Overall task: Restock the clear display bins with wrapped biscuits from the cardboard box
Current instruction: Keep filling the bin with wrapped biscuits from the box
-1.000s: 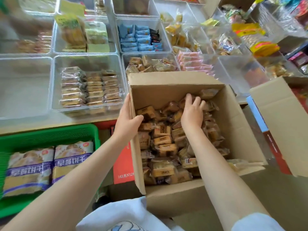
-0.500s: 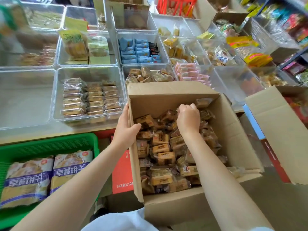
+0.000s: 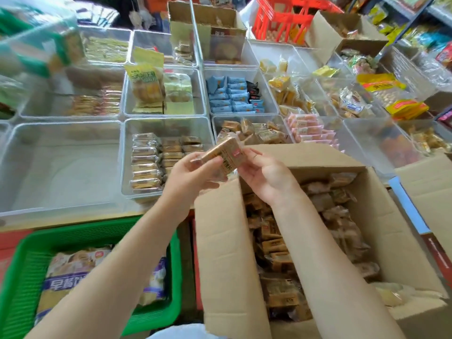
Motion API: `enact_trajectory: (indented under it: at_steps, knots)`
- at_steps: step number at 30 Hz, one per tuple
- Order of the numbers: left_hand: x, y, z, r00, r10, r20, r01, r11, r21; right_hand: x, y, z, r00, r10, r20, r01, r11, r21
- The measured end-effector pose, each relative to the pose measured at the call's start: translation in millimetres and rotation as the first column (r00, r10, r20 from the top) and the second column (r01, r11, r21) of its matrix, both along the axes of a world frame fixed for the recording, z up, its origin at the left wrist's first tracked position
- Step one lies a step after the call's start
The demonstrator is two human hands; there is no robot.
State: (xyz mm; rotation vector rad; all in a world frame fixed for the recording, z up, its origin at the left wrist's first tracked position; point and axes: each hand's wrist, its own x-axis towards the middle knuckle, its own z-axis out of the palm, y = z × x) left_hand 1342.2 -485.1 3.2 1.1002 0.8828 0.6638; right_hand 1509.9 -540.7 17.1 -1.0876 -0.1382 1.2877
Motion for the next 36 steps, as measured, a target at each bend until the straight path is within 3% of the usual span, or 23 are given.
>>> enact_trajectory:
  at_steps: [4,7,9,12,14,16,18,22,24,29,32,36]
  knots:
    - [-46.8,60.6,-18.0,0.996,0.056,-0.071,-0.054,0.998,0.027,-39.3,56.3,-13.8,0.979,0.073,0.191,-0.065,0.997,-0.049]
    - [-81.9,111.6,-34.2,0.987,0.002,-0.159,0.004,0.999,0.04,-63.0,102.8,-27.4,0.871,0.224,0.436,-0.173,0.973,-0.156]
    - [-100.9,146.0,-46.0,0.963,-0.049,-0.264,0.069,0.996,0.065,-75.0,131.2,-38.3,0.717,0.41,0.564,-0.327,0.912,-0.249]
    - [-110.4,189.4,-68.4,0.924,-0.078,-0.374,0.14,0.98,0.139,-88.2,172.6,-52.1,0.341,0.616,0.71,-0.474,0.765,-0.435]
    - [-107.2,214.2,-87.4,0.907,0.001,-0.42,0.125,0.954,0.271,-93.7,201.2,-67.2,0.134,0.607,0.783,-0.419,0.751,-0.511]
    - [-103.8,242.5,-115.8,0.854,0.136,-0.502,0.11,0.896,0.43,-97.8,237.8,-92.9,0.05,0.551,0.833,-0.31,0.802,-0.511]
    - [-101.9,259.0,-144.1,0.712,0.226,-0.664,0.227,0.821,0.523,-96.3,268.5,-118.4,-0.005,0.492,0.87,-0.164,0.858,-0.487]
    - [-99.3,265.9,-184.7,0.416,0.128,-0.9,0.538,0.764,0.357,-88.8,309.9,-156.6,-0.079,0.478,0.875,-0.017,0.877,-0.481]
    - [-94.4,270.0,-193.8,0.332,0.158,-0.93,0.633,0.694,0.343,-87.7,322.6,-168.8,-0.123,0.497,0.859,0.012,0.866,-0.5]
    - [-77.7,293.2,-199.3,0.302,0.165,-0.939,0.728,0.596,0.339,-88.4,334.6,-182.7,-0.197,0.483,0.853,0.005,0.871,-0.491]
    - [-73.6,297.7,-200.0,0.261,0.197,-0.945,0.755,0.568,0.328,-88.7,337.3,-188.4,-0.182,0.476,0.86,-0.039,0.871,-0.491]
    - [-81.2,285.1,-203.7,0.301,0.207,-0.931,0.734,0.572,0.365,-94.5,336.3,-191.5,-0.136,0.412,0.901,-0.078,0.902,-0.425]
